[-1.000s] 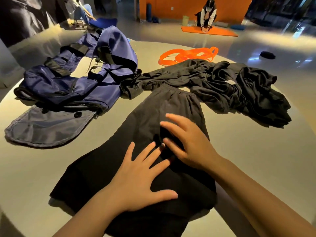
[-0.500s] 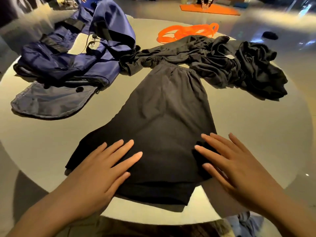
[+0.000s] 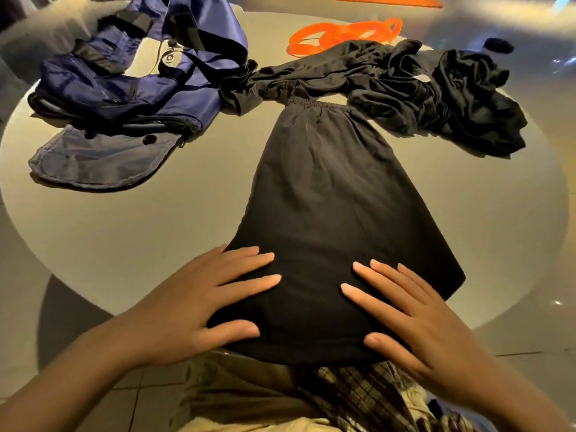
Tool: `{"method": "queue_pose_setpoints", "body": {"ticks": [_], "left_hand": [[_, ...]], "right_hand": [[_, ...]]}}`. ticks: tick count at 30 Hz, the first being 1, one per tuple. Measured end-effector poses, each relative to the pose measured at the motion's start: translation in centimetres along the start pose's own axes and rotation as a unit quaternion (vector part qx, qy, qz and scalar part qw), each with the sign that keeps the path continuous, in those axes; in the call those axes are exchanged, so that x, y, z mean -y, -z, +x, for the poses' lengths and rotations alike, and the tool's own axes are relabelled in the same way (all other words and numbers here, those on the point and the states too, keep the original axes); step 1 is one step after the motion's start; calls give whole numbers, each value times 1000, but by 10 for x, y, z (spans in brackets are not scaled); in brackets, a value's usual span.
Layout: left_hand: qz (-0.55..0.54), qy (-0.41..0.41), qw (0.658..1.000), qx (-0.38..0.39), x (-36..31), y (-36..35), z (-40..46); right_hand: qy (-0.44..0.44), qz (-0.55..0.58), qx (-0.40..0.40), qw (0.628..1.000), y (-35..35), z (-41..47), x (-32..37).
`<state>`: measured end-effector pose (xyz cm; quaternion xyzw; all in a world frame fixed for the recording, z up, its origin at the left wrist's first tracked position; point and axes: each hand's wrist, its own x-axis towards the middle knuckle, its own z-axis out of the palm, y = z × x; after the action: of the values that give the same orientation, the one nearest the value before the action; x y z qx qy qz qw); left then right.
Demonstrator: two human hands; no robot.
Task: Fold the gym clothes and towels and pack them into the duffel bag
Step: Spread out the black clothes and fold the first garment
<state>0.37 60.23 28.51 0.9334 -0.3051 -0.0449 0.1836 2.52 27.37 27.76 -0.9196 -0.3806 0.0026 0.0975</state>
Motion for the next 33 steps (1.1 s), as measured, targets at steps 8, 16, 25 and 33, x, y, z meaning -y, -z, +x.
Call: {"method": "queue_pose_setpoints", "body": {"ticks": [8,16,25,33], "left_hand": [[103,-73,989,-71,-20,-22,-17],[16,-99,974,-201,-44,-17,-20],[-384,-24,913,-136,-60,52,-6],[-386,35,914,-123,-28,112,61]], "right_hand": [[51,-41,-86,994,-5,-12,-2],[120,-113,-171,971,-1,-15,4],[55,447,33,892,103,-7,7],[-15,382,17,924,145,55,-30]]}}
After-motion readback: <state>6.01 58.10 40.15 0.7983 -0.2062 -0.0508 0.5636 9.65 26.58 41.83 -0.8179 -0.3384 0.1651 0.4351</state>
